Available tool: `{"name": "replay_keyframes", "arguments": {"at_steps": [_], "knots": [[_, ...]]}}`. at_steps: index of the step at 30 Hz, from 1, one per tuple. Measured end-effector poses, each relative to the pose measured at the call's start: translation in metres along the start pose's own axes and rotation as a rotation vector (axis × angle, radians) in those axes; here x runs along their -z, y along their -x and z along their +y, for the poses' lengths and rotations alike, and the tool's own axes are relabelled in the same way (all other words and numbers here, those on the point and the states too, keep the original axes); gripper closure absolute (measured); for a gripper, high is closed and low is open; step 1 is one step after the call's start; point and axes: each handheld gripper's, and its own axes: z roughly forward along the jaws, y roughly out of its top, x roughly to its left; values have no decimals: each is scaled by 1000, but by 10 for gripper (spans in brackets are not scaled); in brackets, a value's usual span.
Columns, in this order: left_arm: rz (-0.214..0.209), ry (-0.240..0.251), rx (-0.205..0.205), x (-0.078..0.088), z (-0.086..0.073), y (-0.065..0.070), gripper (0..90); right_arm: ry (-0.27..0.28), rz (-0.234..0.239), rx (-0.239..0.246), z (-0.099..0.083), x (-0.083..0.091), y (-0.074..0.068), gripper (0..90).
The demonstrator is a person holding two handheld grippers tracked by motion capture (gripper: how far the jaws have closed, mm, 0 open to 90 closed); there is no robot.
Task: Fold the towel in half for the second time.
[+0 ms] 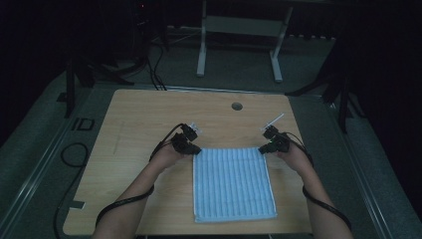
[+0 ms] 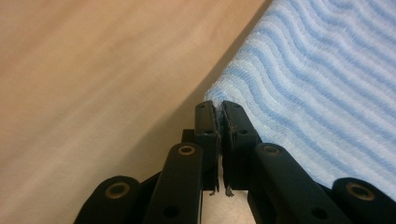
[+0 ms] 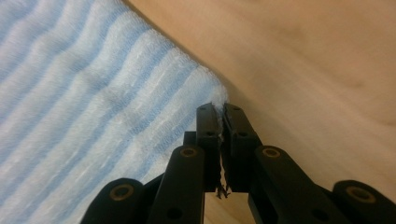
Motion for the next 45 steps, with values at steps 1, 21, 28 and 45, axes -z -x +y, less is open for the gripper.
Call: {"name": "replay_keyframes", "arguments": {"at_steps": [1,21,28,45], "knots": [[14,6,-2,3,3,0,855,12,-5,2,2,4,0,862],[64,159,-79,69,39,-7,851,224,-91,19,26,73,2,860],[31,195,-126,83,25,12,850,271,-85,41,2,86,-7,861],[-40,198,-213,81,-28,66,851,334,-48,74,-73,87,-55,864]]}}
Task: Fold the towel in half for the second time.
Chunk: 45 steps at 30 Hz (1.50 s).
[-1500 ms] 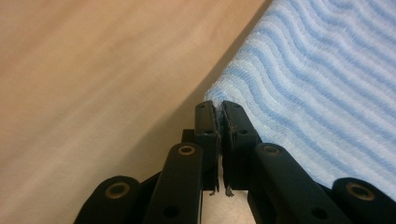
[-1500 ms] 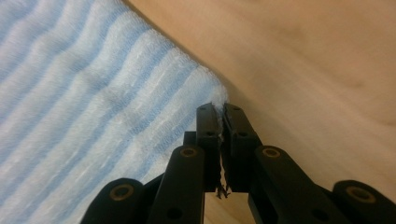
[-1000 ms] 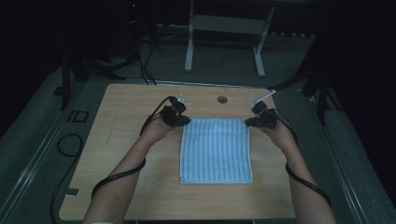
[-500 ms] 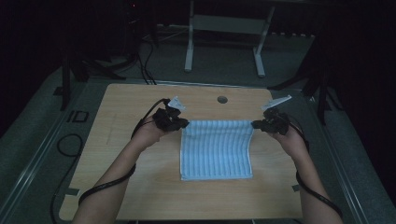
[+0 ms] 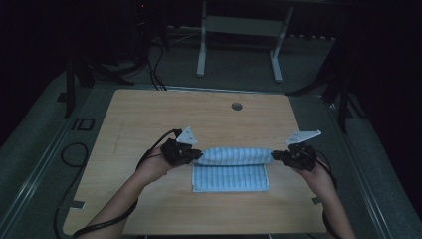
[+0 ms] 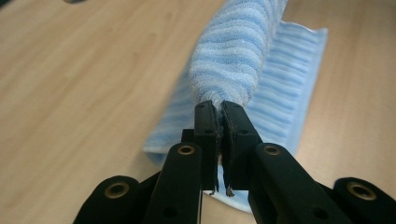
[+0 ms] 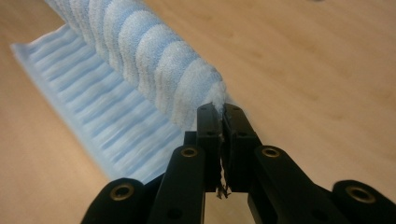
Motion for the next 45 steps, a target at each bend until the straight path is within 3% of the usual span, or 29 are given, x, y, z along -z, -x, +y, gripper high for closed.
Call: {"name": "replay_keyframes", "arguments": {"at_steps": [10,17,22,26,27,28,33,35,38,41,43,45], "knots": [[-42,-20,-5,-3,-30,25,845,15,32,14,-32,13,-35,864],[-81,-38,38,-14,-49,31,845,-36,70,-4,-53,4,-44,864],[-120,-86,57,-27,-61,35,838,-89,103,-26,-70,-7,-51,859],[-130,-129,53,-27,-69,39,736,-120,113,-35,-82,-9,-54,767],[-132,-132,72,-23,-70,37,700,-117,112,-40,-83,-8,-54,730],[-131,-137,82,-21,-70,35,616,-107,108,-51,-84,-3,-53,692],[-75,-98,87,-5,-57,29,492,-42,68,-71,-74,16,-44,634],[-79,-90,78,-7,-48,28,437,-27,56,-55,-64,16,-42,616],[-82,-92,61,-19,-38,29,406,-18,50,-42,-47,1,-43,568],[-86,-113,28,-40,-32,31,396,-31,82,-25,-37,-19,-49,536],[-106,-128,31,-51,-32,30,396,-67,107,0,-33,-37,-52,534],[-99,-153,28,-63,-32,28,396,-102,109,17,-32,-52,-52,529]]}}
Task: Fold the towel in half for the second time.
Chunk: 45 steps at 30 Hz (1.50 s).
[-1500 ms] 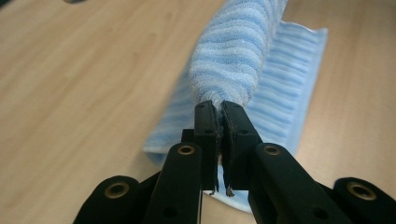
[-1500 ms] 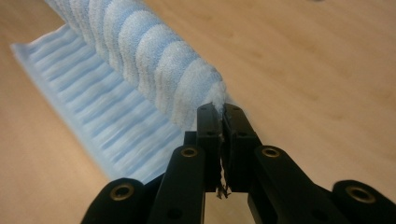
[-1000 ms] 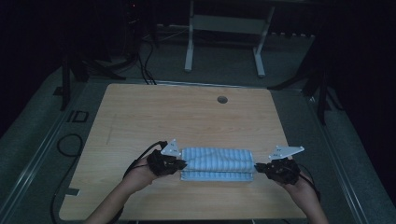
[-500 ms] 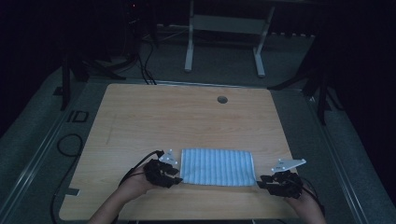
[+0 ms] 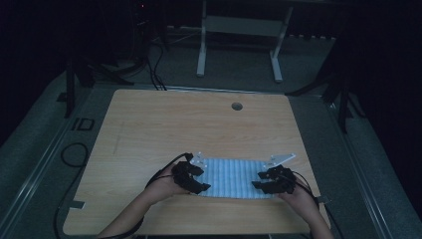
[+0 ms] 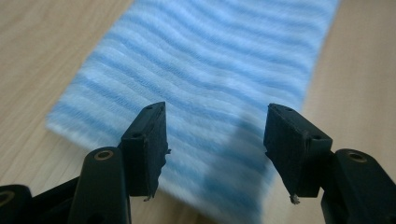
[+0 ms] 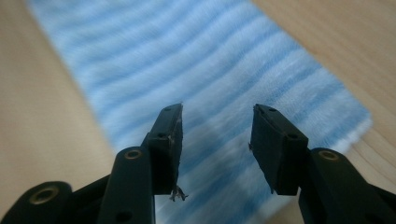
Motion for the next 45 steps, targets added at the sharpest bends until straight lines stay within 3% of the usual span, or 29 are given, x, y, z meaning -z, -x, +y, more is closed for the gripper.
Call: {"name": "replay_keyframes", "arguments": {"at_steps": [3,5,10,15,19,24,25,38,45], "knots": [[14,-28,8,-11,0,-5,397,-48,-22,-3,0,-17,9,509],[9,-19,23,-13,-1,-8,397,-63,-8,-13,-1,-21,13,504],[19,-7,46,-15,-1,-17,399,-55,-7,0,3,-27,22,504],[52,-10,63,-12,-3,-28,399,-55,7,-12,18,-38,35,505],[54,5,78,-8,-8,-41,398,-52,11,-9,30,-46,41,506],[66,12,97,-5,-11,-52,399,-44,12,-12,41,-55,43,505],[71,2,96,-3,-12,-60,399,-51,11,-8,48,-59,45,504],[98,-34,140,5,-13,-93,399,-109,14,7,86,-81,52,499],[115,-58,154,6,-12,-102,398,-129,6,3,100,-90,53,496]]}}
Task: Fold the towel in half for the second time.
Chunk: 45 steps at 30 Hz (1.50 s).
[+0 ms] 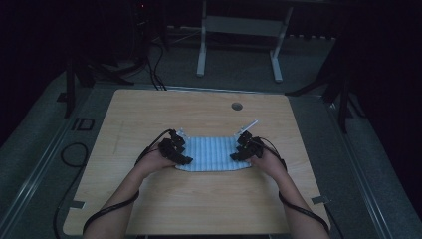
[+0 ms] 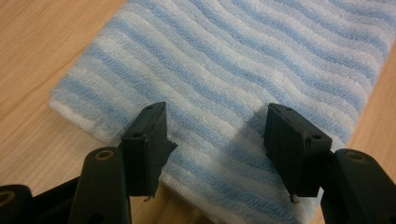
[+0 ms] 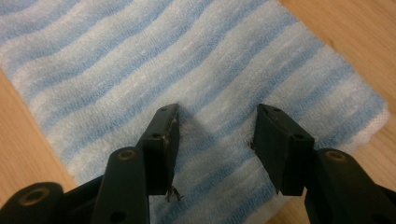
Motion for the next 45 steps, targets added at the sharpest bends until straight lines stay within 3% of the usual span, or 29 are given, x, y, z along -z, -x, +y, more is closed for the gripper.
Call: {"name": "replay_keyframes", "arguments": {"at_steps": [4,6,10,13,17,20,23,24,26,32,35,39,45], "knots": [[1,2,13,1,0,-2,398,0,5,-4,3,-1,2,491],[4,10,38,2,1,0,398,-1,-2,3,4,-1,0,482],[16,9,27,7,4,4,382,12,8,8,4,5,-2,424],[15,41,47,12,3,3,380,23,11,13,6,11,-6,390],[-2,92,86,19,-2,6,348,69,27,6,5,19,-10,313],[1,84,82,20,-8,10,269,128,24,-30,2,25,-11,205],[4,84,86,20,-10,11,230,147,36,-37,-1,27,-10,134],[47,107,109,19,-14,15,175,159,23,-34,-5,28,-12,137],[73,119,115,20,-15,17,144,168,21,-25,-8,26,-12,135],[119,174,90,24,-17,26,120,234,17,-4,-18,26,-15,137],[105,208,84,26,-18,29,120,242,2,12,-21,24,-17,137],[98,214,76,24,-22,32,119,281,-24,13,-30,25,-17,137],[105,223,94,24,-35,32,89,293,-47,1,-43,30,-12,138]]}}
